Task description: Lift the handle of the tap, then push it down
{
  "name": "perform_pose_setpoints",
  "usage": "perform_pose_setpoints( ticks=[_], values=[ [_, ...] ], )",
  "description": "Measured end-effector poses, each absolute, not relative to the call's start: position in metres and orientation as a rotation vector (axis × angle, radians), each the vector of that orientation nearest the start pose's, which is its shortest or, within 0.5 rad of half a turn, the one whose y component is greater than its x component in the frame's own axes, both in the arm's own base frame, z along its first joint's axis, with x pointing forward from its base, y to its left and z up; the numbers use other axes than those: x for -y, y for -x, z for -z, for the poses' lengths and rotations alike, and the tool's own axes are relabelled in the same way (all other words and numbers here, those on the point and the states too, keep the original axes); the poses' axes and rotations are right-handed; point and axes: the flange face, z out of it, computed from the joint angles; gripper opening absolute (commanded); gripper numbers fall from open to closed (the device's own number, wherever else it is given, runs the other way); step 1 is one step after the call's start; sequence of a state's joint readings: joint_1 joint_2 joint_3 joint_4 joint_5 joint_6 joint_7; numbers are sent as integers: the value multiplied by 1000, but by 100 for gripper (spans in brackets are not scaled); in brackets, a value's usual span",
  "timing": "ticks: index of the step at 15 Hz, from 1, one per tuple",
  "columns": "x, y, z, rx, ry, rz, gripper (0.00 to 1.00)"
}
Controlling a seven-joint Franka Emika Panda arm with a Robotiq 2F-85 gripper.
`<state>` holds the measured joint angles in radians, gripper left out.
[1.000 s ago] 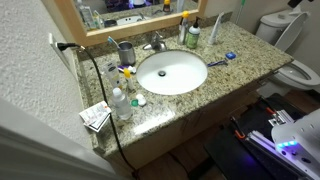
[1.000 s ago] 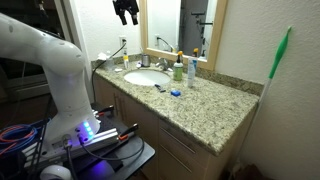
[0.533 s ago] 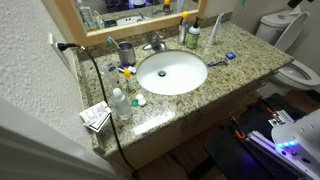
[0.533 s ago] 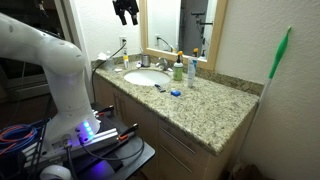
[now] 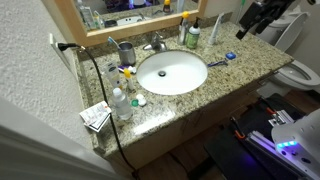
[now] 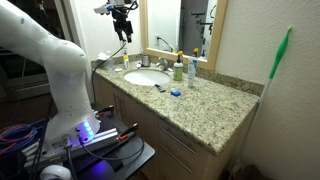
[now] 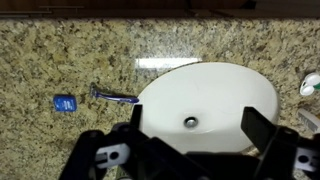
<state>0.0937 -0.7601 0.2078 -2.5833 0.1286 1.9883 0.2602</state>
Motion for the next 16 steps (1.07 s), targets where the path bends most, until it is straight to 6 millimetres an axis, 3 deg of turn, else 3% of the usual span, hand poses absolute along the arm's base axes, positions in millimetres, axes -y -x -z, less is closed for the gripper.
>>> perform_pose_setpoints(
  ticks=[6,8,11,13,16],
  values=[
    [-113,-336,-492,-104,3151,218,100],
    [-100,-353,-473,-94,3192,187,100],
    [-69,-397,-448,-27,3178,156,100],
    [-56,-420,-445,-16,3161,140,100],
    [-57,-427,-447,-10,3158,141,100]
  ],
)
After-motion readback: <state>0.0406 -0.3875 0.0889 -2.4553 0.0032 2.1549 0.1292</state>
